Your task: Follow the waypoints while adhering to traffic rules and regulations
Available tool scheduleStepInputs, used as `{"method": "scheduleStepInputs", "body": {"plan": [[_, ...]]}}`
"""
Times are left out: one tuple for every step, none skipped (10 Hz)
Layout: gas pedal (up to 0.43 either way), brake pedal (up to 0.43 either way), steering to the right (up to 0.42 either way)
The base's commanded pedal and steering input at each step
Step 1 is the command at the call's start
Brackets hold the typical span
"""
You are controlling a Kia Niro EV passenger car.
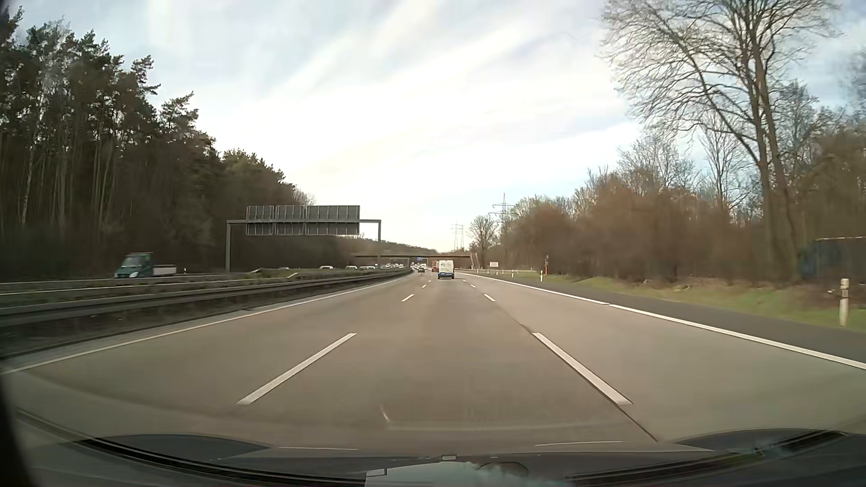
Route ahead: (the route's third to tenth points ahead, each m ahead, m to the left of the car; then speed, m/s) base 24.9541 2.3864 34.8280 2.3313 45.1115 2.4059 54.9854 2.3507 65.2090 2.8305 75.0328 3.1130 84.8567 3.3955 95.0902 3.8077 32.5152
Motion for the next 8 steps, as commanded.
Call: {"method": "scheduleStepInputs", "body": {"plan": [[0.287,0.0,-0.006],[0.287,0.0,-0.006],[0.287,0.0,-0.006],[0.287,0.0,-0.006],[0.287,0.0,-0.006],[0.287,0.0,-0.006],[0.287,0.0,-0.006],[0.287,0.0,-0.006]]}}
